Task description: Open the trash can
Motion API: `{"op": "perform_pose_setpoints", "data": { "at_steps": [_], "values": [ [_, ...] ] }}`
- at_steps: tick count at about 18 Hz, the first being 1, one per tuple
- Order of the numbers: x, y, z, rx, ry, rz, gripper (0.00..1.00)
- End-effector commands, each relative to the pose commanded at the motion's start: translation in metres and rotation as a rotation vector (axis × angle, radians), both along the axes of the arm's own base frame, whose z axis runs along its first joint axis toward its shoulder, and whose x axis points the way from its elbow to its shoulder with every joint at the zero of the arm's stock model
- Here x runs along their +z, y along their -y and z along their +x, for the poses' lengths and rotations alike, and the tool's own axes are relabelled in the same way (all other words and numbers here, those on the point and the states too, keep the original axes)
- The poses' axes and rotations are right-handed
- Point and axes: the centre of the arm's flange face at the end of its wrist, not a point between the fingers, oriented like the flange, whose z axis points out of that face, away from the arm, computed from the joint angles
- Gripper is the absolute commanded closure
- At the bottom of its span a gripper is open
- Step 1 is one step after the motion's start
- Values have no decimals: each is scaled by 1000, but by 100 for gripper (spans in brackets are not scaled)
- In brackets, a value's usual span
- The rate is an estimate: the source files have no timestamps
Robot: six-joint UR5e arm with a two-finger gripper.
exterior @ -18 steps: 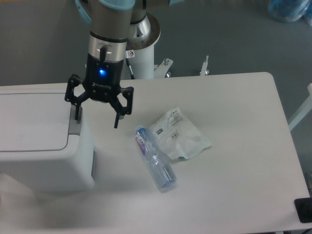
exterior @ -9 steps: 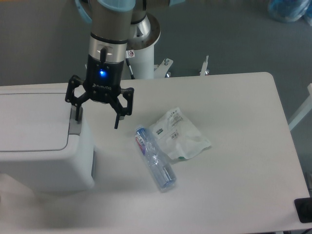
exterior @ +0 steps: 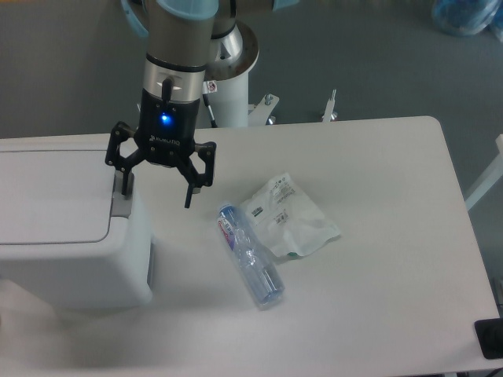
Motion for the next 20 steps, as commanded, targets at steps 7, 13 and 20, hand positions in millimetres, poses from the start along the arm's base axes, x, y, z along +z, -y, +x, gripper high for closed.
{"op": "perform_pose_setpoints", "data": {
  "at_steps": [7, 13, 20],
  "values": [
    [-1, -1, -1, 1, 3, -2, 0],
    [-3, -1, -1, 4, 7, -5, 0],
    [39, -9, -5, -8, -31, 67, 0]
  ]
}}
